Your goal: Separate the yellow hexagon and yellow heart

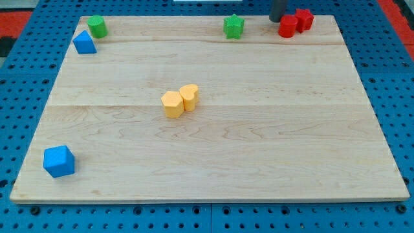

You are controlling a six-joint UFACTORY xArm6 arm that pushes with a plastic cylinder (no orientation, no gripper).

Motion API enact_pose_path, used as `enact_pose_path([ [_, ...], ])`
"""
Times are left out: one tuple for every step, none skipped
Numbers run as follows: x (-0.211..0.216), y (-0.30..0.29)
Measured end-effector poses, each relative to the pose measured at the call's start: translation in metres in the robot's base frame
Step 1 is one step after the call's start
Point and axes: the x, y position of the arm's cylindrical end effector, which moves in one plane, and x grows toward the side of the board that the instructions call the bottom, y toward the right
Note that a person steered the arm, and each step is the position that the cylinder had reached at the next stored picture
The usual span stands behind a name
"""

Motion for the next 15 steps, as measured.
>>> enact_pose_path([
  [0.000,0.000],
  [-0.004,-0.018],
  [-0.004,-0.033],
  [0.020,-0.033],
  [0.060,-0.036],
  [0.106,-0.053],
  [0.152,-0.076],
  [0.165,-0.084],
  [0.165,-0.084],
  [0.169,-0.084],
  [0.169,-0.084],
  [0.186,-0.084],
  [0.230,-0.088],
  [0.279,-0.122],
  [0.282,-0.182],
])
